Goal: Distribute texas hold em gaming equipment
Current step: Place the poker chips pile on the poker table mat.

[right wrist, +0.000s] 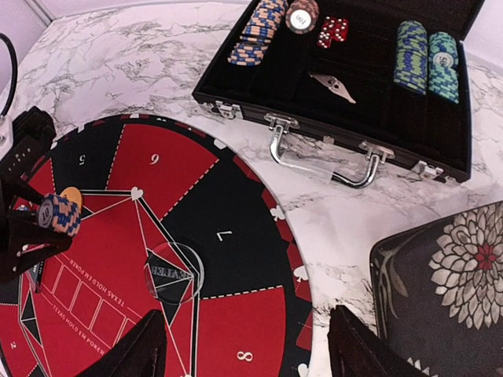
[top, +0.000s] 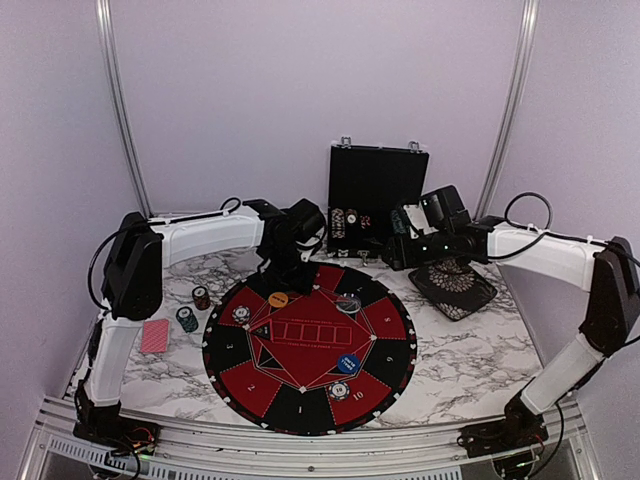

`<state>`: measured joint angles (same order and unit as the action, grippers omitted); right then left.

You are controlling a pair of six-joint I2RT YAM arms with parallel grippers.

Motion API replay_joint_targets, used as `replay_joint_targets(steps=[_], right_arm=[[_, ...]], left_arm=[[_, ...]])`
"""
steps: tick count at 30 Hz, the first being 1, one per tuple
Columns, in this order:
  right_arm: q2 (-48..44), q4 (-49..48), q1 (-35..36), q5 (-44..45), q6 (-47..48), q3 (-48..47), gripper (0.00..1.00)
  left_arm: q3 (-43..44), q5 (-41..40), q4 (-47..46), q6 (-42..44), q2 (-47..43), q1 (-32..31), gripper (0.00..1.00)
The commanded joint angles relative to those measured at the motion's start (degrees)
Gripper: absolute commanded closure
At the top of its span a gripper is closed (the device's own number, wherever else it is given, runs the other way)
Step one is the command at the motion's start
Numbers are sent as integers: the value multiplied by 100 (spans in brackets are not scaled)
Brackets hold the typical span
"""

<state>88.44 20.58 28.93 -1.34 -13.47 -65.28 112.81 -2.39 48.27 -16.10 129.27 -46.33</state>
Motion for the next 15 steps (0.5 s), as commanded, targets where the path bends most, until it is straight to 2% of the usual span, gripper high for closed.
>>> replay_joint_targets(steps=[1,15], right_arm=[[-332,-105,-136,108,-140,233,32],[-862,-98,-177,472,-264,872,32]], left_arm=[[276,54,187,-142,195,-262,65],[1043,190,192,-397,772,-1098,64]])
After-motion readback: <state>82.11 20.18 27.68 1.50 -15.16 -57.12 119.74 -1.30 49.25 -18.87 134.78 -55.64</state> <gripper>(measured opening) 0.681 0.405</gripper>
